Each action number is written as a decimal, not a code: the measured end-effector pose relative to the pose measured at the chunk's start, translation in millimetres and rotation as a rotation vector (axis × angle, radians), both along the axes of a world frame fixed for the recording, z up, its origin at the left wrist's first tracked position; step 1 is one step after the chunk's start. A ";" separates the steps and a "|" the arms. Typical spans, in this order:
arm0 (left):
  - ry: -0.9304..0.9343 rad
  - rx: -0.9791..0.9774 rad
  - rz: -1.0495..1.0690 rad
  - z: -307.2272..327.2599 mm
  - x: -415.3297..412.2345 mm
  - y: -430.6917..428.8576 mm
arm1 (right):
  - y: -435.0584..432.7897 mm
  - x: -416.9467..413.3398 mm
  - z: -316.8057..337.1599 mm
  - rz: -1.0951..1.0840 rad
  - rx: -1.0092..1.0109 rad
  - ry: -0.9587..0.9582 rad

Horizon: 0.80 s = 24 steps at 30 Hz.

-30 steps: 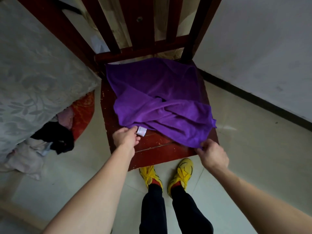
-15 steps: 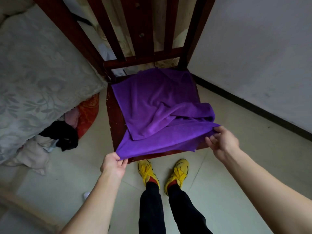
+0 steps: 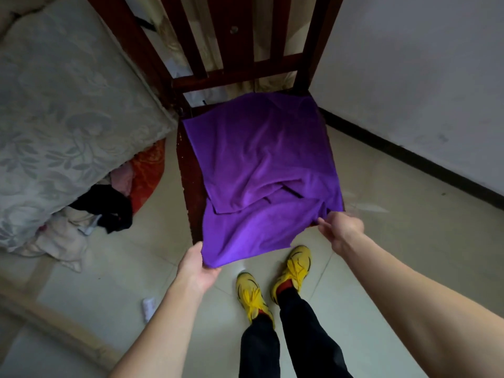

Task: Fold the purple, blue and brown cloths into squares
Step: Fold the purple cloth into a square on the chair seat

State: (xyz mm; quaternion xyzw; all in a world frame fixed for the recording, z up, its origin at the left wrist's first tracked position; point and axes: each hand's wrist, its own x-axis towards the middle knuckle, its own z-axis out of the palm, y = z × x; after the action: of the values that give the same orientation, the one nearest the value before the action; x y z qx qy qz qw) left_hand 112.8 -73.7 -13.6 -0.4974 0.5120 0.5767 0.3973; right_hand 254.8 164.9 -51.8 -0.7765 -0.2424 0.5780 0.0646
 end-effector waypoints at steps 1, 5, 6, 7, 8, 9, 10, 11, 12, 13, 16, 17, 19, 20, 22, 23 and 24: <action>0.013 0.008 -0.019 -0.4 -2.5 1.1 | -5.2 2.2 -5.6 -0.031 0.032 -0.081; 0.027 0.039 -0.046 -3.1 -10.7 -6.0 | -41.8 5.2 -12.9 0.076 -0.091 -0.124; 0.014 0.040 -0.049 -2.5 -10.9 -7.8 | -50.5 4.0 -11.3 0.167 -0.166 -0.084; 0.006 0.046 -0.062 -1.5 -11.3 -10.1 | -58.5 1.2 -9.5 0.263 -0.217 -0.048; -0.001 0.055 -0.083 -0.5 -11.7 -12.7 | -64.9 -3.0 -8.1 0.342 -0.239 -0.017; -0.007 0.062 -0.113 -0.2 -12.3 -15.7 | -68.5 -6.5 -7.5 0.390 -0.238 0.002; -0.014 0.070 -0.139 0.9 -12.9 -18.0 | -70.7 -8.8 -5.6 0.413 -0.227 0.016; -0.017 0.073 -0.158 1.5 -14.9 -22.5 | -73.3 -10.0 -5.6 0.421 -0.211 0.021; -0.019 0.078 -0.165 2.5 -16.0 -25.6 | -73.4 -9.0 -4.6 0.441 -0.191 0.015; -0.011 0.077 -0.166 3.3 -18.8 -30.7 | -75.6 -6.7 -5.3 0.462 -0.163 0.010; 0.034 0.066 -0.157 6.6 -25.9 -43.2 | -80.8 3.2 2.2 0.429 -0.041 -0.005; 0.049 0.055 -0.164 6.3 -26.5 -46.5 | -81.4 8.3 4.6 0.386 0.003 -0.005; 0.059 0.049 -0.205 9.5 -24.0 -51.4 | -80.7 18.8 17.4 0.310 0.069 -0.011; 0.060 0.040 -0.237 8.2 -21.0 -54.2 | -80.3 24.5 24.2 0.297 0.096 -0.008; 0.068 -0.025 -0.323 8.9 -13.6 -56.9 | -78.8 34.4 38.3 0.302 0.140 -0.006; 0.073 -0.073 -0.352 11.1 -8.8 -57.7 | -77.6 38.3 46.5 0.299 0.146 0.008; 0.080 -0.120 -0.363 13.1 -3.7 -58.8 | -76.4 41.6 54.4 0.291 0.143 0.029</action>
State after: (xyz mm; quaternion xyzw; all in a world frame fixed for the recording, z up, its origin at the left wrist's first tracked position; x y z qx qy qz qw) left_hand 109.1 -132.6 -0.5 -0.3964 0.6423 0.4832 0.4436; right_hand 296.4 88.4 2.7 -0.7181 -0.3920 0.5737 0.0390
